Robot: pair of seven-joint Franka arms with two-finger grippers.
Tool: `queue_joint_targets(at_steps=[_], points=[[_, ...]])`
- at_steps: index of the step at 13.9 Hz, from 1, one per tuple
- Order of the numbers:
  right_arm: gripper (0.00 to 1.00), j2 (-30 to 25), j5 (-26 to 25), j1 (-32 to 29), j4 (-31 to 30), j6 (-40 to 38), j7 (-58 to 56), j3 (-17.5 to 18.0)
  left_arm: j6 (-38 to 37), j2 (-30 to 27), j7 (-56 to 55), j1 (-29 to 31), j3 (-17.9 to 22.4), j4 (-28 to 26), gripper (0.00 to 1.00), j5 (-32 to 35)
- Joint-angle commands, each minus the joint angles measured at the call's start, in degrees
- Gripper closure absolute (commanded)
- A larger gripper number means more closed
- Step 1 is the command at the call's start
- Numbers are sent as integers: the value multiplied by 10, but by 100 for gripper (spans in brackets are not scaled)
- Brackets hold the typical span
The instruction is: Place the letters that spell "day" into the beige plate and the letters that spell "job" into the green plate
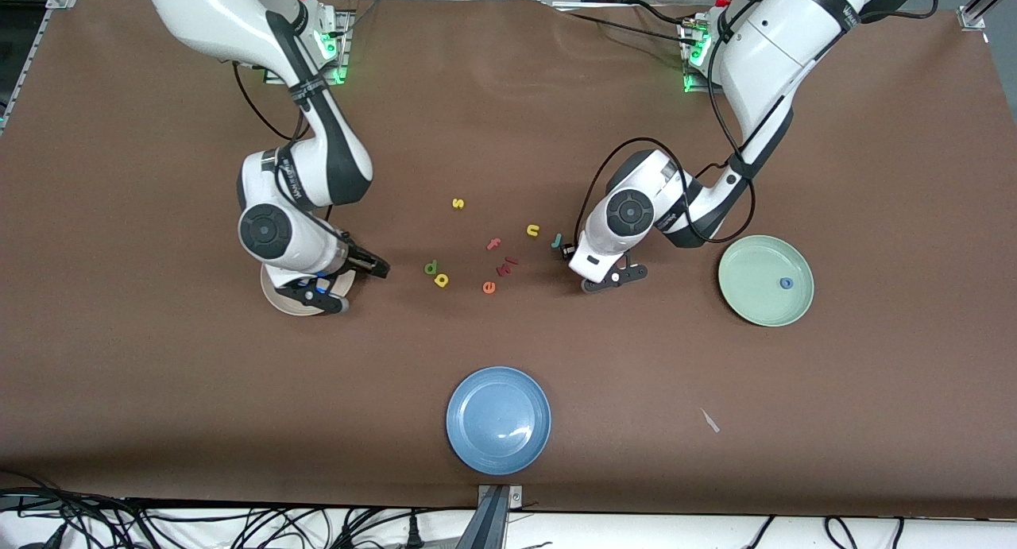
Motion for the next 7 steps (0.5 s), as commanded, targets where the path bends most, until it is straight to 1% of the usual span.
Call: queue_joint_targets(at_steps=[1, 2, 3, 4, 5, 6, 7], points=[[0, 23, 2, 22, 50, -10, -11, 0, 1, 6, -15, -4, 3, 6, 72, 22], [0, 36, 6, 23, 57, -7, -12, 1, 1, 5, -14, -4, 3, 6, 82, 22], [1, 49, 11, 29, 63, -1, 7, 10, -1, 4, -12, -4, 3, 6, 92, 22], [1, 59, 12, 44, 67, 18, 38, 16, -4, 0, -11, -1, 3, 6, 92, 22], [1, 61, 14, 45, 67, 44, 64, 17, -9, -7, -8, 7, 2, 6, 92, 22], [1, 68, 15, 49, 67, 59, 74, 19, -21, -27, -5, 12, 2, 6, 92, 22], [1, 77, 14, 60, 67, 74, 99, 20, -58, -46, 4, 24, 0, 8, 92, 21]])
